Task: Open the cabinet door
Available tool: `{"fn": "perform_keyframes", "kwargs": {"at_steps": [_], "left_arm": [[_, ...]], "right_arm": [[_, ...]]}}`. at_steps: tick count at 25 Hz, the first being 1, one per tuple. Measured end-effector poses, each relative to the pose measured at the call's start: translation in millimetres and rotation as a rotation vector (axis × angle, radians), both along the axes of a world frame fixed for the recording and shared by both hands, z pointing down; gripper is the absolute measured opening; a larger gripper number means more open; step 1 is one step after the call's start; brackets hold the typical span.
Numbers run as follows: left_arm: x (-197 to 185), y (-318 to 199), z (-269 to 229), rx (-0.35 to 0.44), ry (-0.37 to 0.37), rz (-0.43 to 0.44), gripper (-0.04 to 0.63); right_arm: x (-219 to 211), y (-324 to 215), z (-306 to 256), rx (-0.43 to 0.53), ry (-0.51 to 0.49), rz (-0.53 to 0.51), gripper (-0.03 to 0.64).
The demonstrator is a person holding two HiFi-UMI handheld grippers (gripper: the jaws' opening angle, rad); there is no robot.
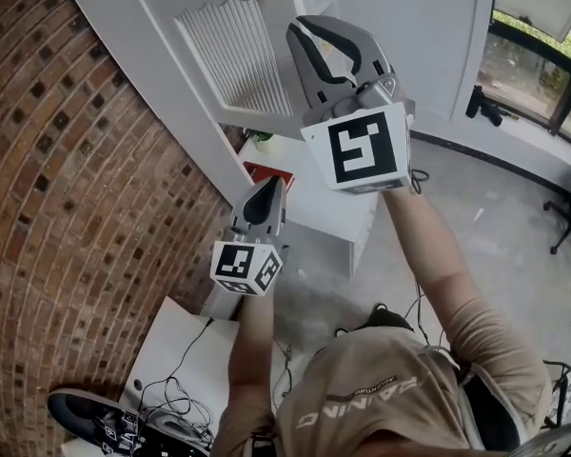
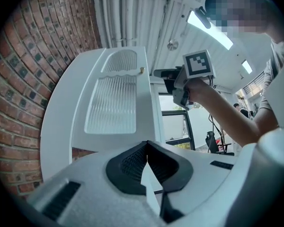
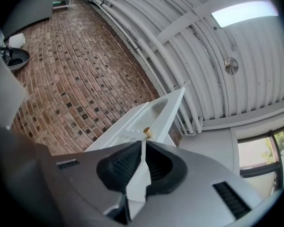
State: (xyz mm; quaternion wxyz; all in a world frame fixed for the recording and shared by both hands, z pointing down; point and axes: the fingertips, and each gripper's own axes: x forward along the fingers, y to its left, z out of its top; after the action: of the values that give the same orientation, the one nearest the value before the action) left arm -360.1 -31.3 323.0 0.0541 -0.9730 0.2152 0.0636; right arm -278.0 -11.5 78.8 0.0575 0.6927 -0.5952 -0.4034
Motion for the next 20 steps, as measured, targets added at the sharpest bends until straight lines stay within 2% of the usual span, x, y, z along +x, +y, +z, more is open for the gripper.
{"fn": "perform_keyframes", "kwargs": {"at_steps": [5,13,20], "left_arm": [[10.9,4.0,3.0,-0.004,0.012,0.036,0.009],[45.8,13.7,9.4,-0.015,0.022,0.076,0.009],[83.7,16.3,47.2,-0.103,-0.012,0.057,0.009]], "right_arm": [[24.1,4.6,32.9,-0.055,-0.123,-0.033,0.021],[65.5,12.4,88.5,-0.15,-0.117,-0.014,0.014],[116.3,11.3,174.8,-0.317,-0.24,-0.11,0.014]]}}
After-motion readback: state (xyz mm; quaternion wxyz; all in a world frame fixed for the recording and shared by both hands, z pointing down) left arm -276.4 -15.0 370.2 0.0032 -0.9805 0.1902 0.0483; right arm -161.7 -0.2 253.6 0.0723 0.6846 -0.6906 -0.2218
